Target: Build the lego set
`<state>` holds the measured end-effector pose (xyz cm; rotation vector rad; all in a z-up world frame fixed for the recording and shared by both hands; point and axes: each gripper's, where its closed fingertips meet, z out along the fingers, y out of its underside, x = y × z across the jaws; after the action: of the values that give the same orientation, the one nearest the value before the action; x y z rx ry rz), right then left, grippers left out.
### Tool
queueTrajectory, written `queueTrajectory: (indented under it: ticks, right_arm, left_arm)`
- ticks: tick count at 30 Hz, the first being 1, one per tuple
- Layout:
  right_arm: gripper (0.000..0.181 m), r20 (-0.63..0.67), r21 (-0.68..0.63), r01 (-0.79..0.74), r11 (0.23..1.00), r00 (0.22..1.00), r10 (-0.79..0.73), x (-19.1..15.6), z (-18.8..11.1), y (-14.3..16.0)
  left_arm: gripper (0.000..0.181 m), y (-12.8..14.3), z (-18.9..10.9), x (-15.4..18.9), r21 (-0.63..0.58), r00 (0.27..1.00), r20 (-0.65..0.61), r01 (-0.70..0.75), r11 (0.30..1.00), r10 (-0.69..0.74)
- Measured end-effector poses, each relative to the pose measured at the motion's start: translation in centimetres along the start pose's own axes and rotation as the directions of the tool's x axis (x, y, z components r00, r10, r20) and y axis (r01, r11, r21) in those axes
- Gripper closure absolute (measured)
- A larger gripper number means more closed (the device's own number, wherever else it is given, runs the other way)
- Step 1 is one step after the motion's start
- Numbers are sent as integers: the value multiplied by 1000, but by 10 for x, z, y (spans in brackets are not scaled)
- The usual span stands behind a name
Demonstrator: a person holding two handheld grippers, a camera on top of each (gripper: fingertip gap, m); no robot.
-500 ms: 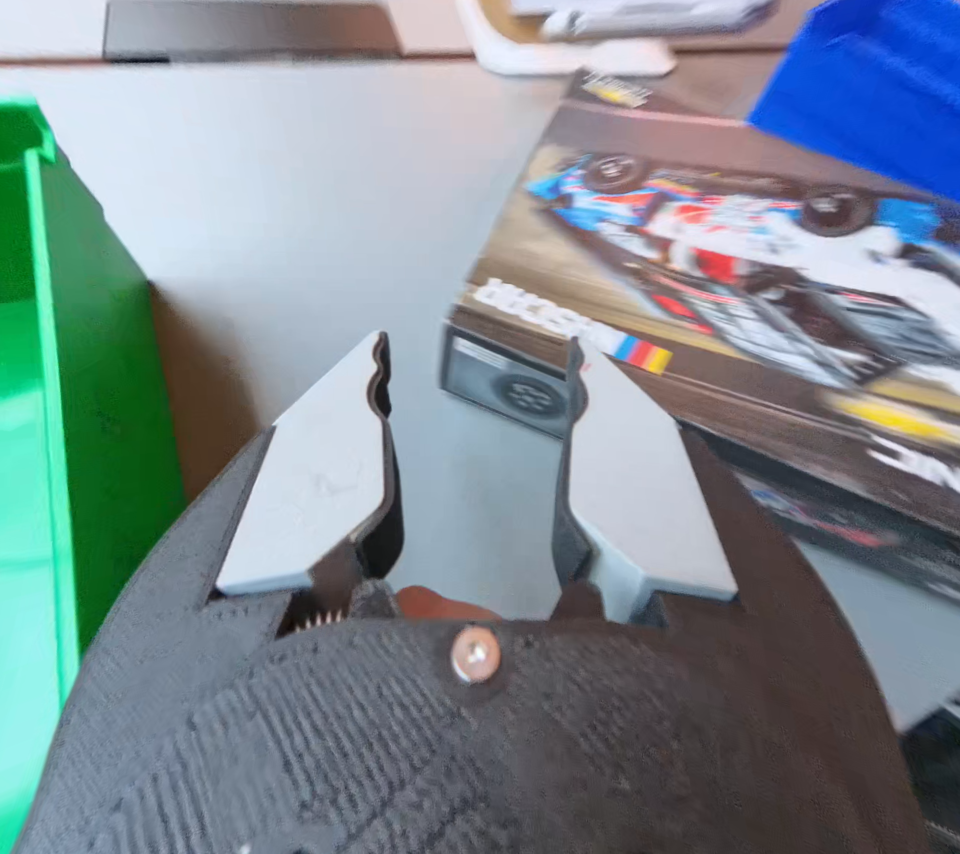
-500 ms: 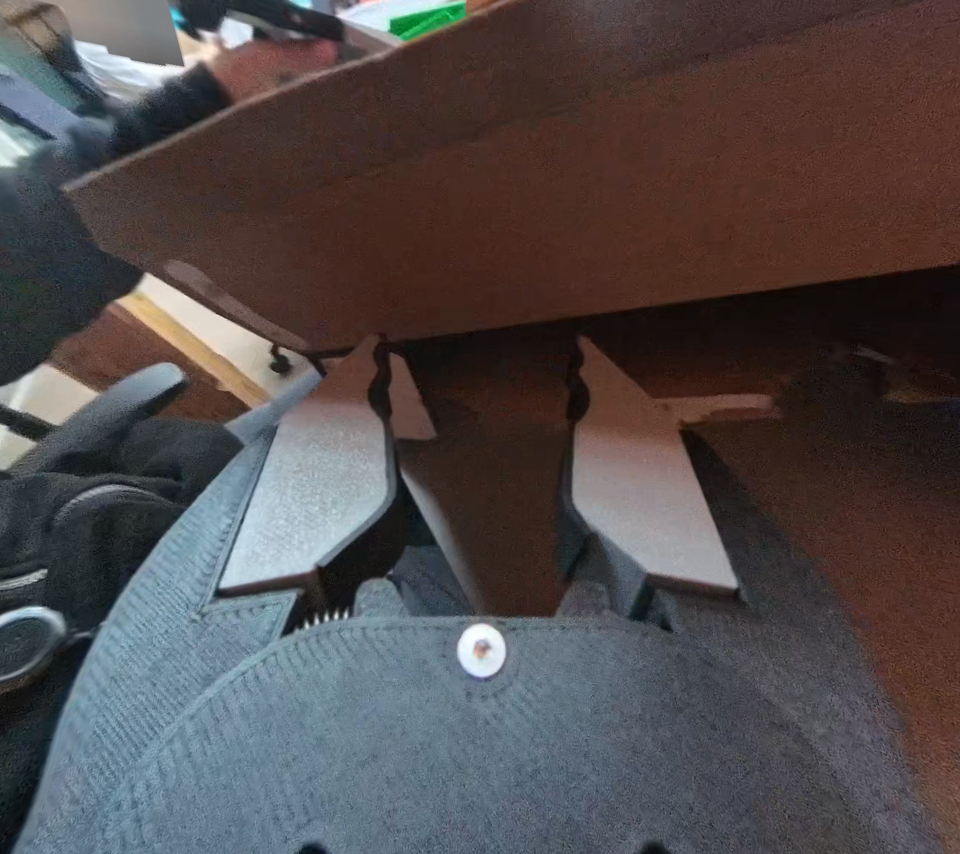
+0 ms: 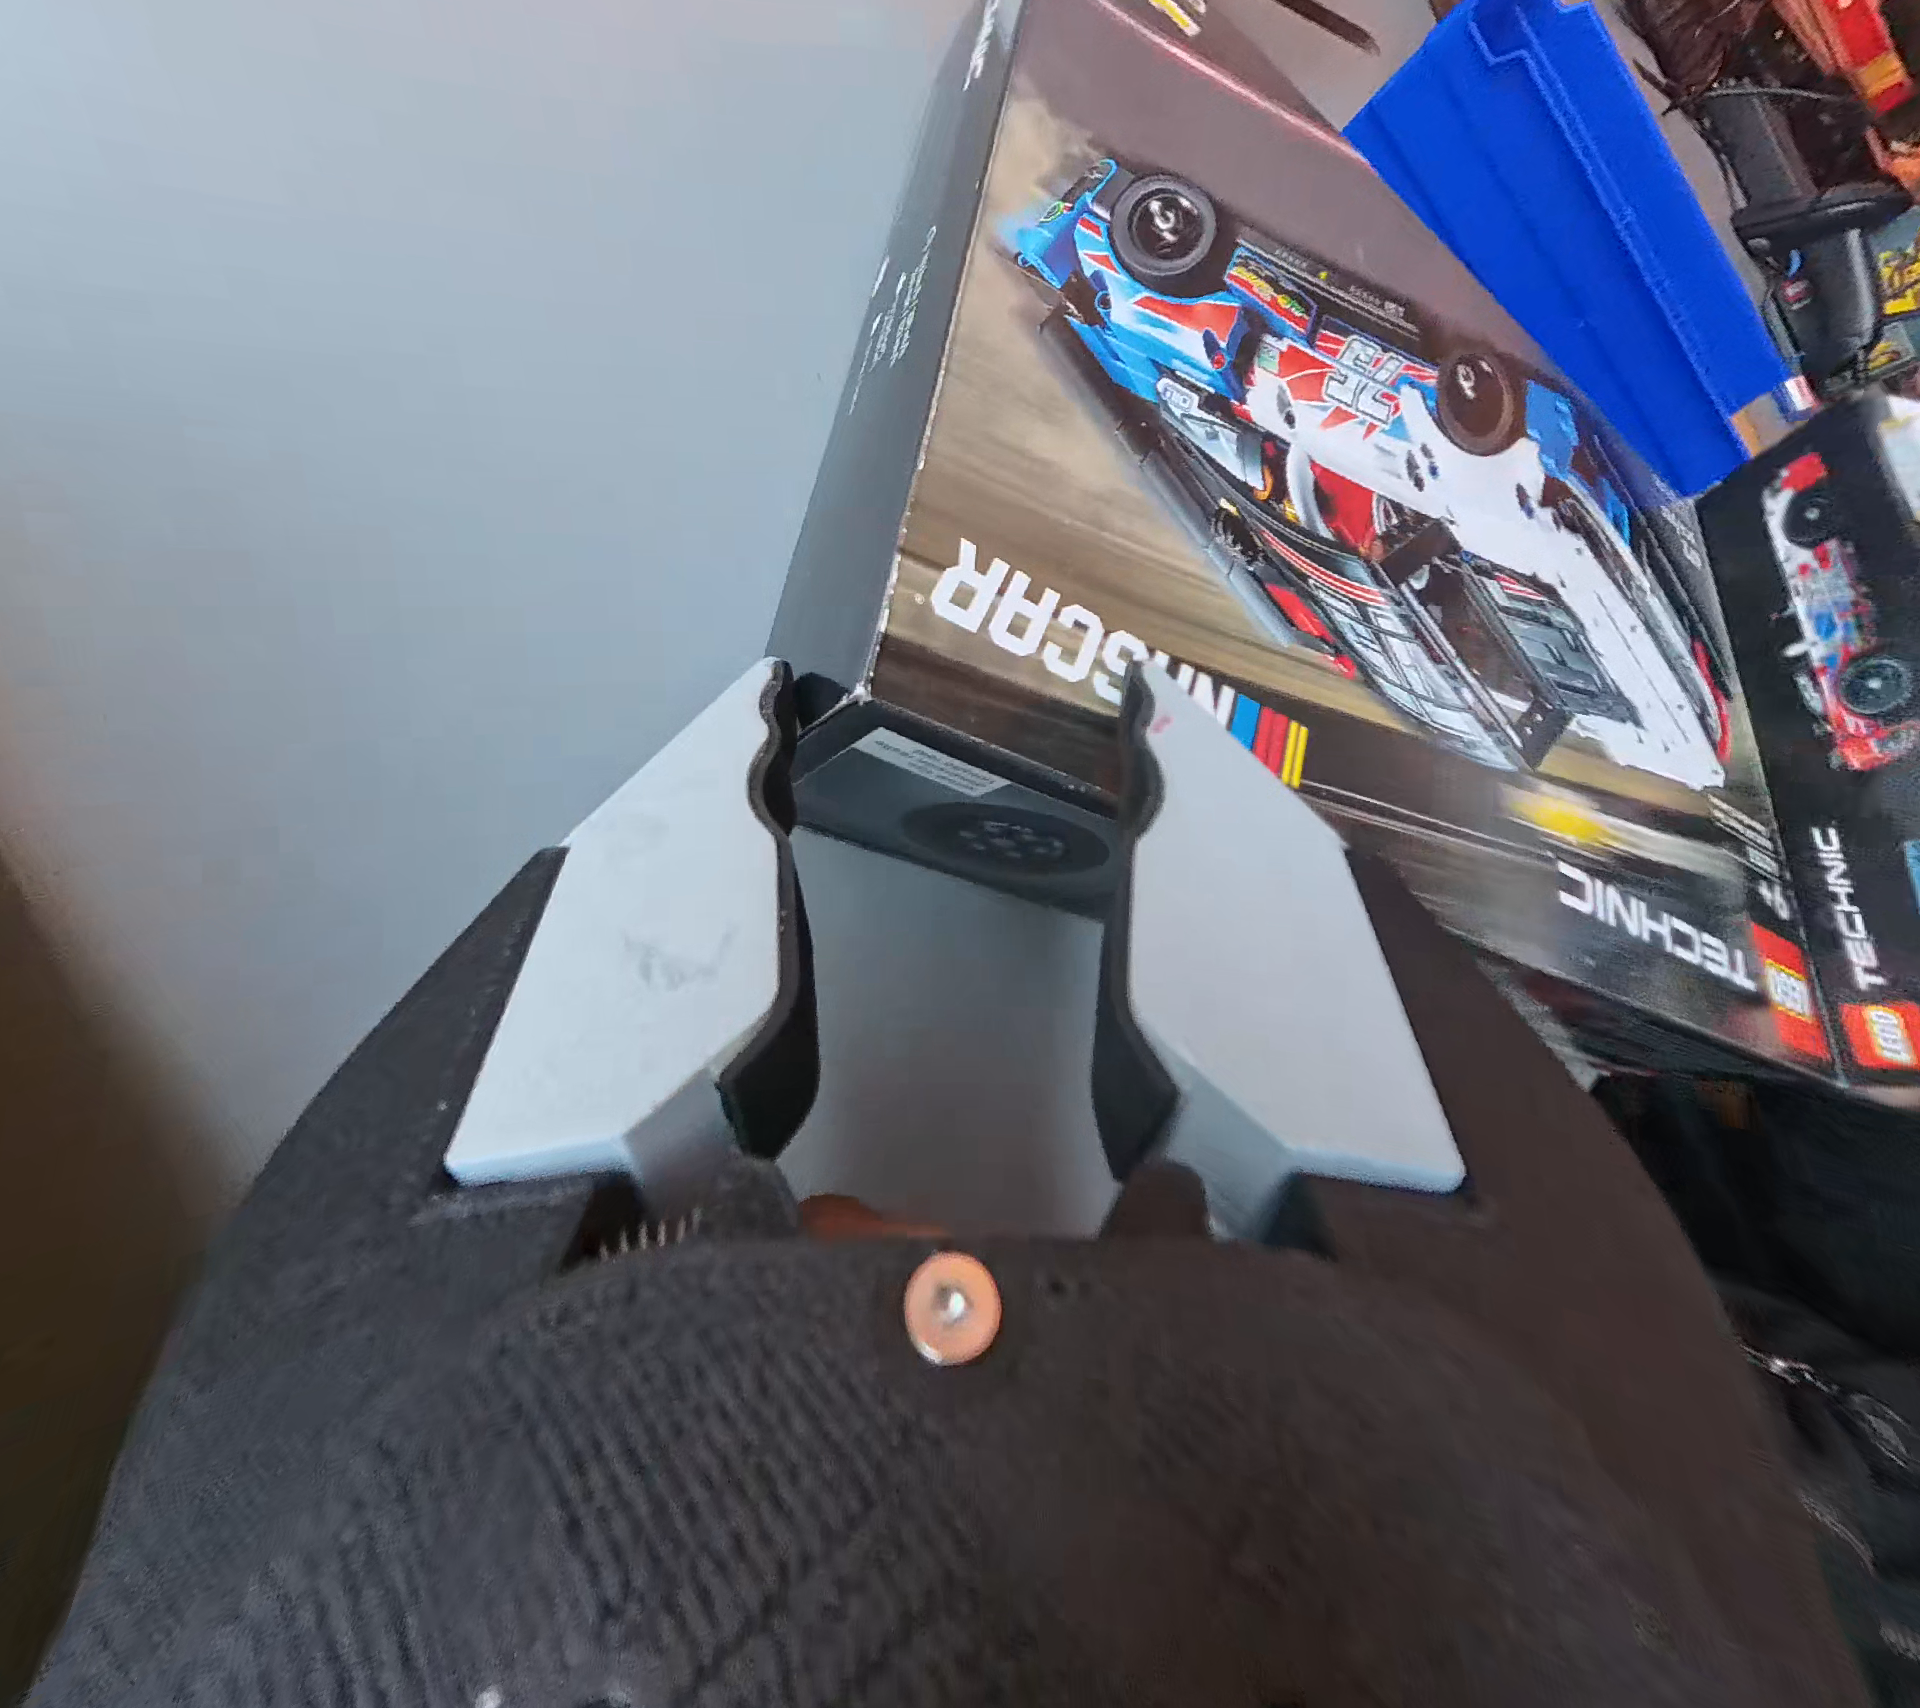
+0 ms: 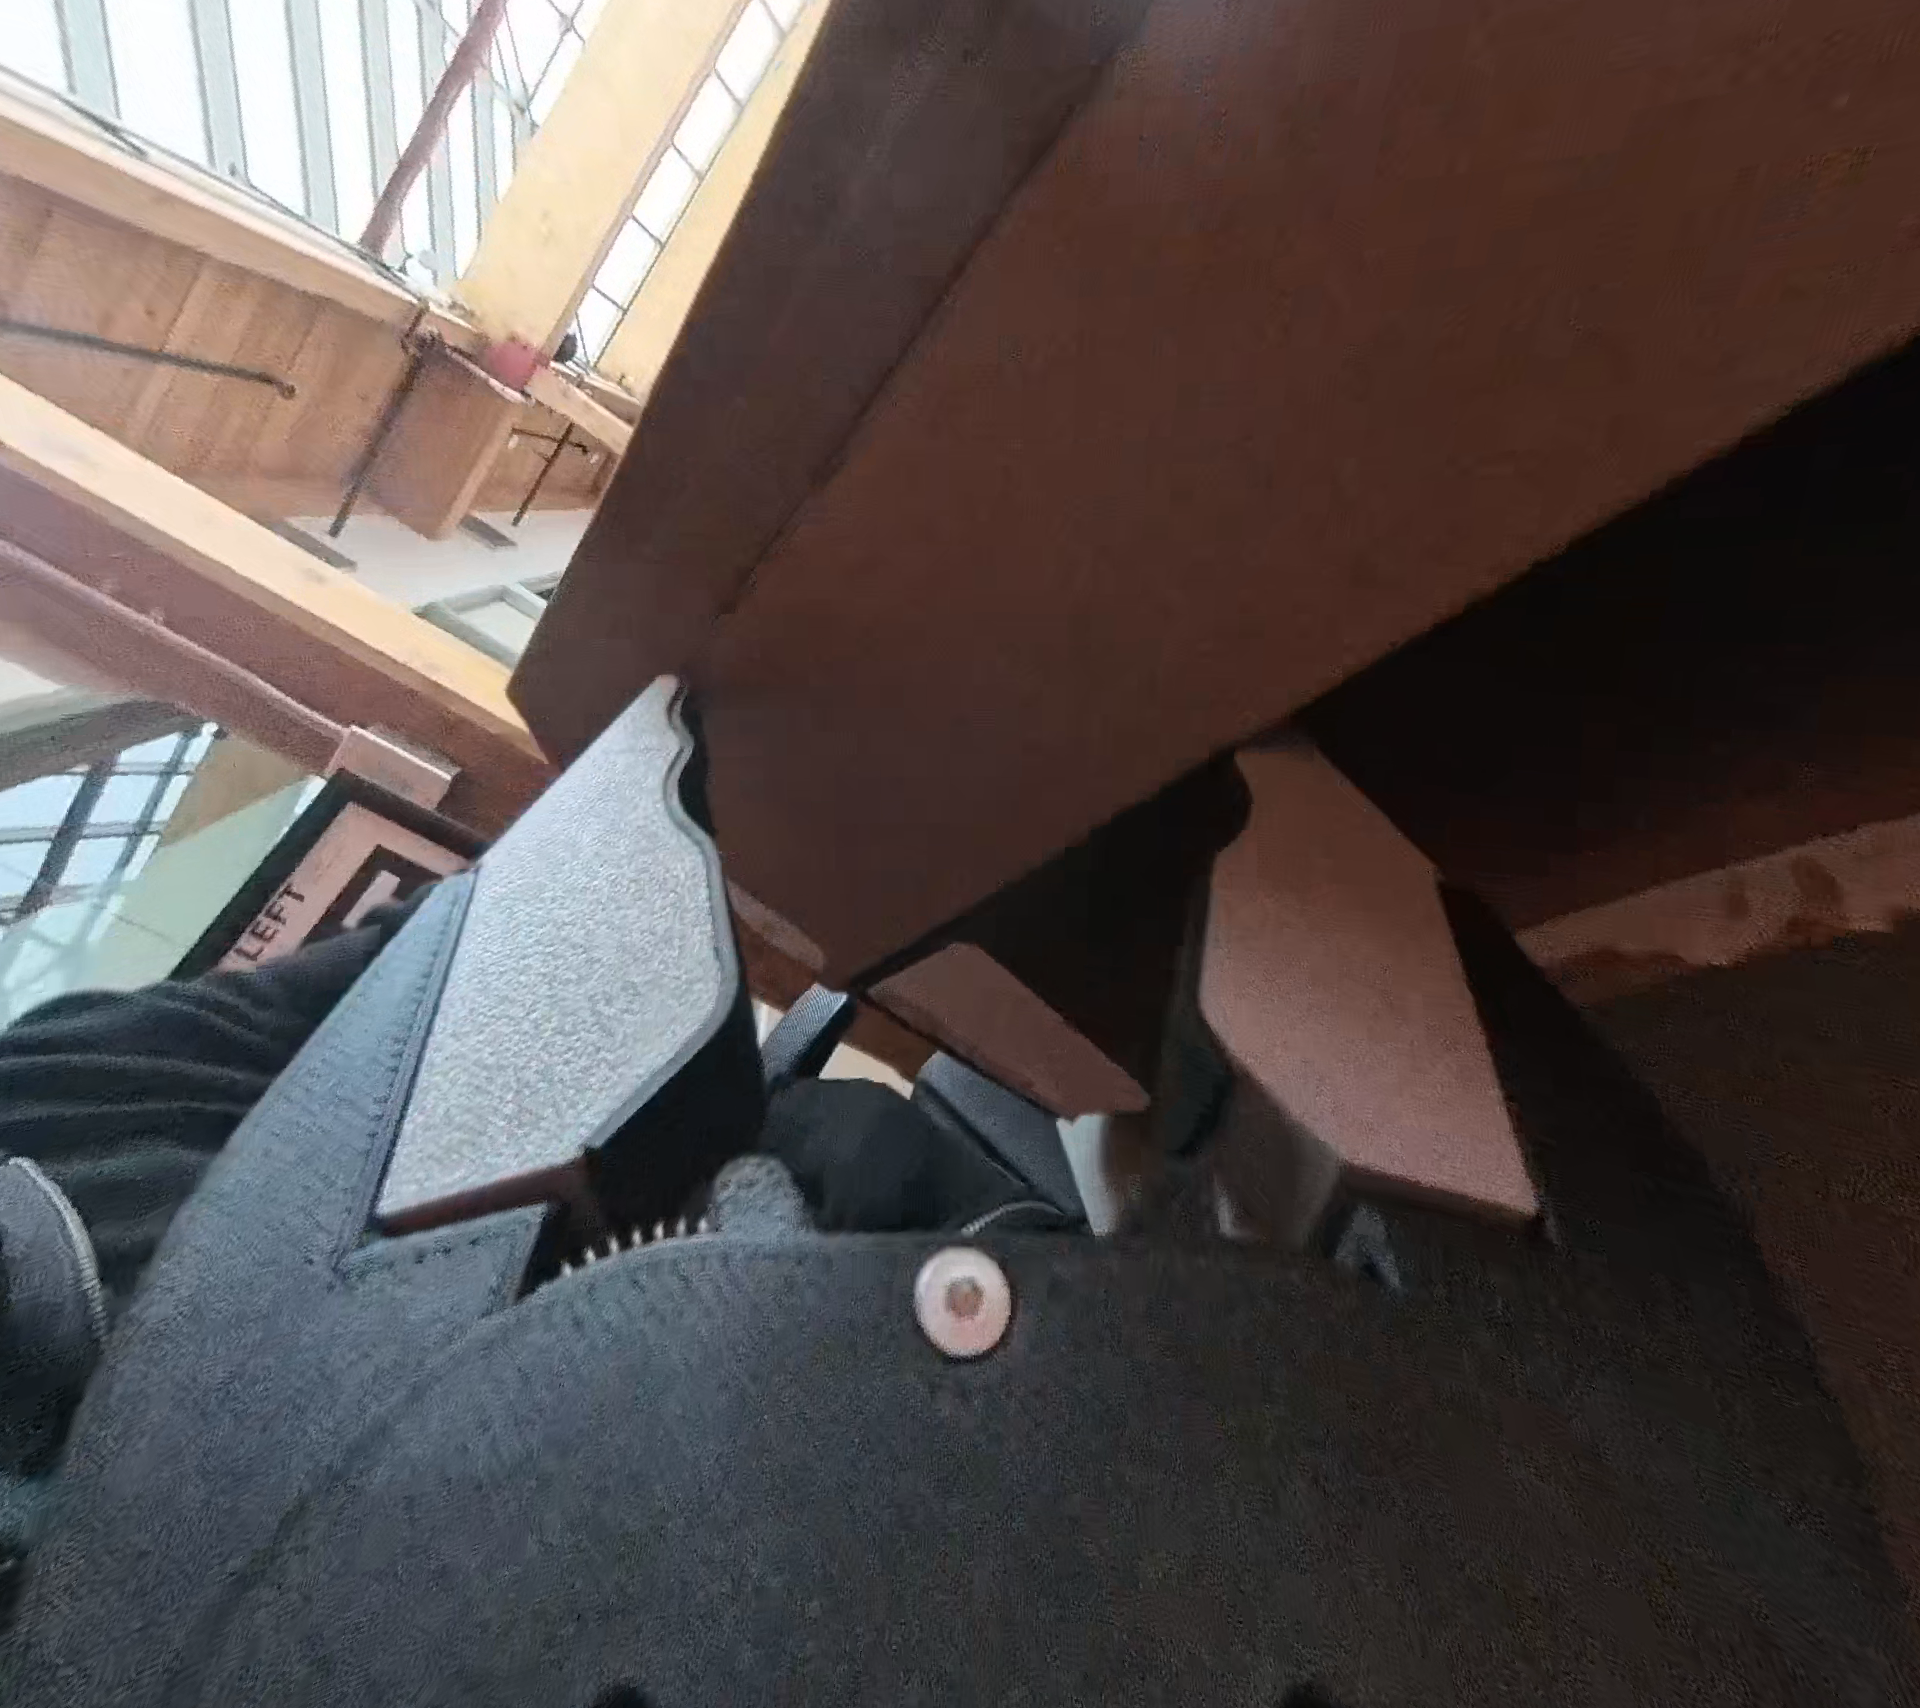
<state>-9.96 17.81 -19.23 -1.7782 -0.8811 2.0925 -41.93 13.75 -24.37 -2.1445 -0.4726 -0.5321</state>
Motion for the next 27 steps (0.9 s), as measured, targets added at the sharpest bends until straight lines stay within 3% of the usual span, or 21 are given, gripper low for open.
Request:
queueTrajectory:
  ticks: [1, 4, 6, 9, 27]
  right_arm:
    - [91, -17, 1, -13, 1000, 1000, 13, 3, 3, -3]
    - [150, -28, -107, -122, 987, 992, 120, 20, 17, 7]
    - [167, 19, -147, -233, 961, 971, 239, 24, 23, 15]
    - [174, 43, -178, -306, 935, 947, 318, 28, 28, 24]
    - [176, 61, -292, -268, 918, 953, 297, 28, 45, 32]
  left_arm:
    - [120, 1, -1, 1, 15, 1000, 2, 0, 1000, 0]
    - [121, 7, -6, 5, 52, 1000, 6, -2, 999, 2]
    - [121, 9, -10, 5, 80, 1000, 16, -9, 997, 7]
    - [121, 11, -20, 2, 113, 1000, 19, -6, 994, 4]
    - [128, 13, -66, 6, 8, 979, 175, -104, 995, 101]
